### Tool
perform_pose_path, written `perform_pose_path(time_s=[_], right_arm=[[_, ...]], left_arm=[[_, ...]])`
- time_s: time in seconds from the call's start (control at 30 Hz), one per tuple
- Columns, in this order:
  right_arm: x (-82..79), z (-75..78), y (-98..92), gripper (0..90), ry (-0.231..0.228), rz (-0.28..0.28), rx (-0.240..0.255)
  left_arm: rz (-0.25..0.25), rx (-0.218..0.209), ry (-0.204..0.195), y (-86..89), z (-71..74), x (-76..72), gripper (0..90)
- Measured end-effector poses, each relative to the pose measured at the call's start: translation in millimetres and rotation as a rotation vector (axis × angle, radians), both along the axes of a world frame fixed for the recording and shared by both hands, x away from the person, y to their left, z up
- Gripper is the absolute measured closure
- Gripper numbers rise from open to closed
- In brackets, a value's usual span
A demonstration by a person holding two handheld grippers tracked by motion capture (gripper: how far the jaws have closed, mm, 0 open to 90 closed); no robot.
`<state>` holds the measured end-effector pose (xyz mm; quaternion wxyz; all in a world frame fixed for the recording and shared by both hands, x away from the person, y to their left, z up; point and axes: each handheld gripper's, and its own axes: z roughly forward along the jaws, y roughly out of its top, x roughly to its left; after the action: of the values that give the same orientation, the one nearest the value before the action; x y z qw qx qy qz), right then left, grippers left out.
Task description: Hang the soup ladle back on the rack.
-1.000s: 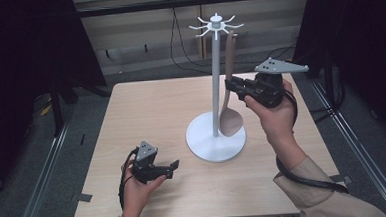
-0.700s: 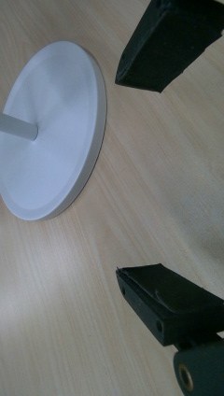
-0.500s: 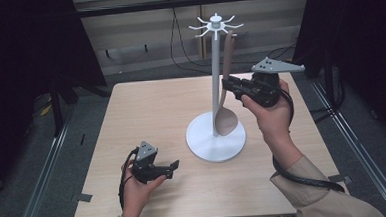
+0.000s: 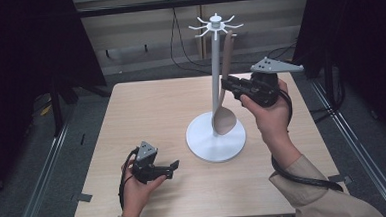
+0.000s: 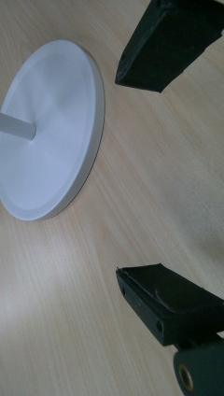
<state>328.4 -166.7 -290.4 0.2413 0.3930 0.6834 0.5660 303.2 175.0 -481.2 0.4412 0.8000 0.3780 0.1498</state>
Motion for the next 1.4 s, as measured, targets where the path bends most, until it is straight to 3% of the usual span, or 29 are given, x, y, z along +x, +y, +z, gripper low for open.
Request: perform_pose_path(time_s=[0.6,0.87,1.0,1.17,1.4], right_arm=[[2.1,-1.0,-2.6,75.7,-0.014,-0.002,-0.001],[0.8,0.9,-1.7,65.5,-0.025,-0.013,-0.005],[0.8,0.4,-2.2,56.2,-0.026,-0.022,-0.006],[0.7,-0.7,-3.9,52.3,-0.031,-0.028,-0.009],[0.2,-3.1,-8.1,38.6,-0.027,-0.045,-0.012]], left_arm=[[-0.003,0.003,0.004,-0.5,-0.7,0.2,7.6],[0.000,0.001,0.004,-0.1,-0.4,0.3,7.6],[-0.002,-0.001,0.005,-0.3,0.0,0.1,7.6],[-0.002,-0.001,0.004,-0.4,0.0,-0.1,7.6],[-0.005,0.004,0.004,-1.3,-0.3,0.6,7.7]])
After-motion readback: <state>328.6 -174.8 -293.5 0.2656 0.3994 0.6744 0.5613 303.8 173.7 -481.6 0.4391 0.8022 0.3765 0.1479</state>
